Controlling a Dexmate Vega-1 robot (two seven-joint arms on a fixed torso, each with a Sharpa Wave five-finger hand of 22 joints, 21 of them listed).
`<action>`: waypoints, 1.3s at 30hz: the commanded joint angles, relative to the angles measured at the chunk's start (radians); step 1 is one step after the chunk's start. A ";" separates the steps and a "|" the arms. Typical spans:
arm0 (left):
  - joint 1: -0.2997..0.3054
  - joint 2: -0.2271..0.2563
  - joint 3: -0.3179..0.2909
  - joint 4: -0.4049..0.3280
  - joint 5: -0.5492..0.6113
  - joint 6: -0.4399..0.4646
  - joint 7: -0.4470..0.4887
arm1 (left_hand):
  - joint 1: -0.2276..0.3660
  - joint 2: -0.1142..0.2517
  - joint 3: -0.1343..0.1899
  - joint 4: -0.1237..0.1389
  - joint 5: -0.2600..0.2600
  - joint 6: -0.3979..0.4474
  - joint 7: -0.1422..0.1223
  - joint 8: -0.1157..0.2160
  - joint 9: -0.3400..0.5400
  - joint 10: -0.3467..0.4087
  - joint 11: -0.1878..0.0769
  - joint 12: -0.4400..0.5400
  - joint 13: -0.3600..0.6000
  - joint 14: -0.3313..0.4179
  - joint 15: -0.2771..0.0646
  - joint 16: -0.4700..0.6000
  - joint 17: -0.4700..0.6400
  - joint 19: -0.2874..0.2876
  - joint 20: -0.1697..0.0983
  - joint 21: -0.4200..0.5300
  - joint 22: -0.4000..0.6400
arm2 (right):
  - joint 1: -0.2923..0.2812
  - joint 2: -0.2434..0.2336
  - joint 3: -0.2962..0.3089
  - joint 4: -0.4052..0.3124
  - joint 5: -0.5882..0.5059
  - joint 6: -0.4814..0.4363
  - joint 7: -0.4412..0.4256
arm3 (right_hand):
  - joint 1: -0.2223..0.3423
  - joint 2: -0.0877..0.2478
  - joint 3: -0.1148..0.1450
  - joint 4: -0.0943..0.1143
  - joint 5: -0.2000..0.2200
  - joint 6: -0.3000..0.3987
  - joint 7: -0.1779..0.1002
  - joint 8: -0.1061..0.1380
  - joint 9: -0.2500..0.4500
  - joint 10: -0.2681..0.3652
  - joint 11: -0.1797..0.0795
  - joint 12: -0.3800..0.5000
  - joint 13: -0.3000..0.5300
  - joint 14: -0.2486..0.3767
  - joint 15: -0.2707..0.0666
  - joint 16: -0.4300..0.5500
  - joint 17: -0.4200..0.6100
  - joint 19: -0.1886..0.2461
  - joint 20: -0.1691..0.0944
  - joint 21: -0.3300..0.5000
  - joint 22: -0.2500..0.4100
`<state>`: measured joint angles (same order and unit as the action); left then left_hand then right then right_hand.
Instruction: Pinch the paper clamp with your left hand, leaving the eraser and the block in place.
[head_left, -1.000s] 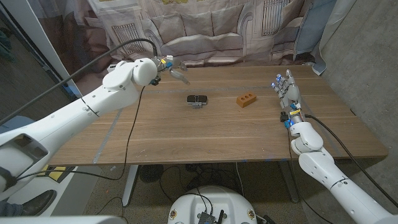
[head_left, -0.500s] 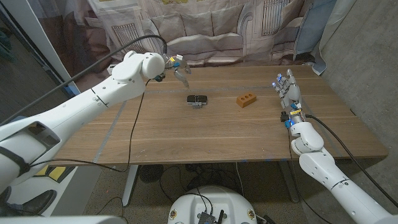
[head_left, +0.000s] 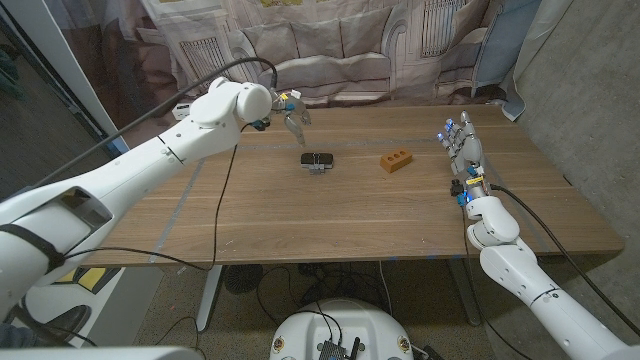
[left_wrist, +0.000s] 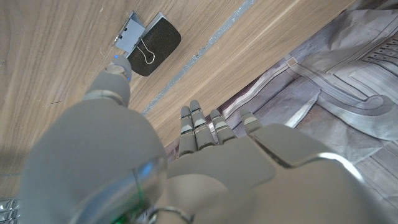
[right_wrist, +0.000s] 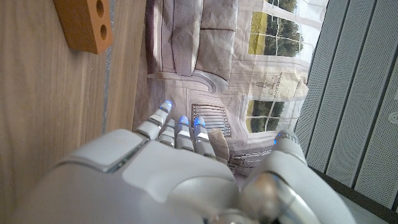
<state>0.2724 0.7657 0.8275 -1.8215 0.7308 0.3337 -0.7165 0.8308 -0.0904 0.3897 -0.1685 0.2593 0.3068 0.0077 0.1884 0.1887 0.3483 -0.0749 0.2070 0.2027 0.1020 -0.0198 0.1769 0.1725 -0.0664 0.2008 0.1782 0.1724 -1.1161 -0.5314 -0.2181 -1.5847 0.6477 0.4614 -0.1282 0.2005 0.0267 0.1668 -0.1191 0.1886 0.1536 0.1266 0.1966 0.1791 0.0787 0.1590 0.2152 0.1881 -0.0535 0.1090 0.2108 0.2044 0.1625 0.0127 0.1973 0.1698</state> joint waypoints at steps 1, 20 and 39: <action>-0.025 -0.046 0.033 0.070 0.006 -0.041 -0.031 | 0.016 0.006 -0.001 0.010 0.006 -0.022 0.010 -0.004 0.003 -0.009 0.006 0.004 0.002 0.003 0.017 0.005 -0.001 -0.002 0.012 0.009 0.001 | -0.004 0.003 0.002 0.003 0.000 0.003 -0.007 | 0.012 -0.002 0.000 -0.004 -0.002 0.008 -0.001 0.002 0.005 0.006 0.005 0.000 0.005 0.008 0.002 0.001 0.003 0.004 0.005 -0.002 0.003; -0.006 -0.074 0.070 0.093 0.063 -0.030 0.006 | 0.003 0.004 -0.019 0.026 -0.002 -0.064 0.030 -0.008 0.002 -0.030 0.017 0.003 0.005 0.008 0.030 0.008 0.001 -0.010 0.014 0.009 0.002 | -0.010 -0.013 0.014 -0.012 0.000 -0.006 -0.009 | 0.015 -0.001 0.001 -0.006 -0.003 0.010 -0.001 0.001 0.006 0.008 0.004 -0.002 0.006 0.009 0.002 0.000 0.003 0.003 0.006 -0.002 0.003; 0.004 -0.095 0.088 0.130 0.090 -0.039 0.022 | -0.007 0.004 -0.035 0.034 -0.010 -0.074 0.004 -0.003 0.001 -0.062 0.004 -0.002 0.005 0.018 0.007 0.010 0.000 0.000 0.012 0.014 0.003 | -0.016 -0.010 0.014 -0.016 0.001 -0.004 -0.010 | 0.017 -0.001 0.000 -0.008 -0.003 0.012 -0.001 0.001 0.006 0.009 0.003 -0.003 0.006 0.011 0.003 0.000 0.003 0.003 0.007 -0.003 0.003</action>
<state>0.2720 0.6828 0.9034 -1.7137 0.8069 0.3009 -0.7062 0.8356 -0.0855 0.3586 -0.1377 0.2546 0.2320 0.0171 0.1810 0.1886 0.2927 -0.0697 0.2071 0.2044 0.1178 -0.0112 0.1816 0.1725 -0.0713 0.2055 0.1852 0.1725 -1.1280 -0.5427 -0.2055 -1.5972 0.6488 0.4534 -0.1361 0.2099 0.0280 0.1645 -0.1212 0.1887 0.1535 0.1267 0.1966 0.1791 0.0823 0.1628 0.2152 0.1881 -0.0518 0.1107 0.2108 0.2047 0.1625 0.0127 0.1973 0.1698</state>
